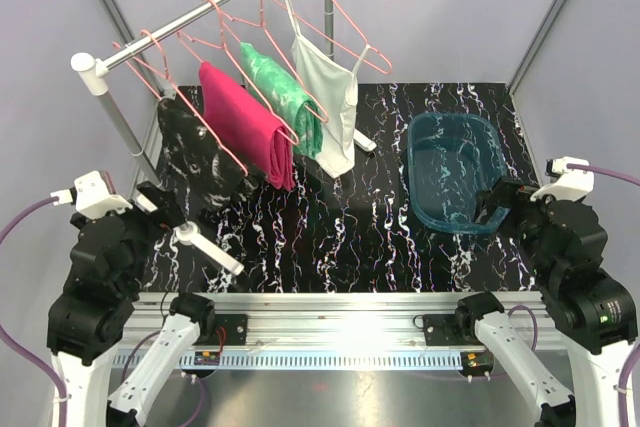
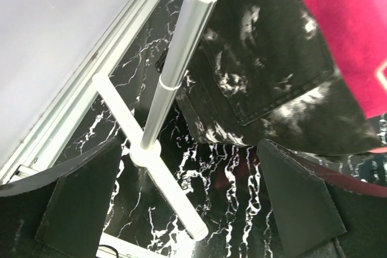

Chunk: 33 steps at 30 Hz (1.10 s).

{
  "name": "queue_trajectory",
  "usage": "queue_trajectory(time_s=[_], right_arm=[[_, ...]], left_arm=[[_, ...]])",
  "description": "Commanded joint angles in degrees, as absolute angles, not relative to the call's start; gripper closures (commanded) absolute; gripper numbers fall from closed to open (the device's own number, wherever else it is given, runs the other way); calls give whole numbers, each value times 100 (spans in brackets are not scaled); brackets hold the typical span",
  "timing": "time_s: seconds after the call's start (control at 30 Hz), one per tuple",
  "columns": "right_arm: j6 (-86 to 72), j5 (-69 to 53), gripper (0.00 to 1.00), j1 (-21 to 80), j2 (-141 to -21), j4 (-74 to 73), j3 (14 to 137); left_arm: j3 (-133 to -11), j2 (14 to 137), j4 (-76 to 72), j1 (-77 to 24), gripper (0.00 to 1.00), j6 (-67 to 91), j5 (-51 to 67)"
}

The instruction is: Remove the trousers from the hanger

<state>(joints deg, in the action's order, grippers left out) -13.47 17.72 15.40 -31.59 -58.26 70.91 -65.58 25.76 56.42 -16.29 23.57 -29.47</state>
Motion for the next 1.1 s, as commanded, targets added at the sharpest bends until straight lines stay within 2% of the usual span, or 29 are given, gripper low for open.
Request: queue_trajectory(time_s=[0.0,0.33,0.57,0.77,1.07], right_arm=[[-1353,2057,1,1565,-3085,-5467,7023],[-1564,2013,1,1564,-3568,-5511,6873],[-1819,1714,0,1573,-3604,-5238,6812],[-1951,1486,1,1564,-3577,-5133,6750],[-2039,1213,1,1573,-3577,-5124,6724]], left_arm=[[-6952,2751,5502,-1652,1,2373,-2681],[-7611,3286,5248,-1652,1,2891,-908],[-8261,4086,4966,-1652,1,3357,-527],[-9113,5183,5413,-1740,2,3296,-1255],[-9870,6477,5871,-2759,3,2813,-3927]])
